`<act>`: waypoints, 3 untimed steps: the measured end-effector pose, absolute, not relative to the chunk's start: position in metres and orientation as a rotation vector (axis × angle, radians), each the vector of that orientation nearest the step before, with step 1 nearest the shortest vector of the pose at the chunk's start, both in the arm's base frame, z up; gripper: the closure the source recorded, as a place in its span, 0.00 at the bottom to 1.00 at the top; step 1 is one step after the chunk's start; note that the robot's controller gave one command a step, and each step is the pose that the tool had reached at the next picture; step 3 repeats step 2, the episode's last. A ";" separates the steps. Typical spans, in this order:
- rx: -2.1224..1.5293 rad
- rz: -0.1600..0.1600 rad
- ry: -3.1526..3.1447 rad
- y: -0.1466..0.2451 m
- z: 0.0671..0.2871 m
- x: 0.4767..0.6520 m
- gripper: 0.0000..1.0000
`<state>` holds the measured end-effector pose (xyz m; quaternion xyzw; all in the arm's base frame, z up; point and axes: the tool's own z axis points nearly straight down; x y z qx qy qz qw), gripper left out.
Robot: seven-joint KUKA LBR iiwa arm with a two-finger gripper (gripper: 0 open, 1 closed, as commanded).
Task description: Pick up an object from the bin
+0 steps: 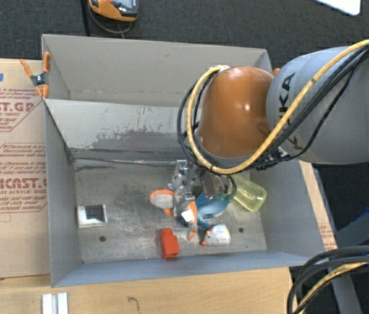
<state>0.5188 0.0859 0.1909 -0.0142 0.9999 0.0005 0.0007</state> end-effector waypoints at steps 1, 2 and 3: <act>0.007 0.002 3.138 0.106 0.323 0.518 1.00; 0.007 0.001 3.138 0.106 0.323 0.518 1.00; 0.007 0.001 3.138 0.106 0.323 0.518 1.00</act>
Offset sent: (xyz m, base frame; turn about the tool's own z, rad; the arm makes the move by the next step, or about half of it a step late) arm 0.0000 0.0000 0.0000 0.0000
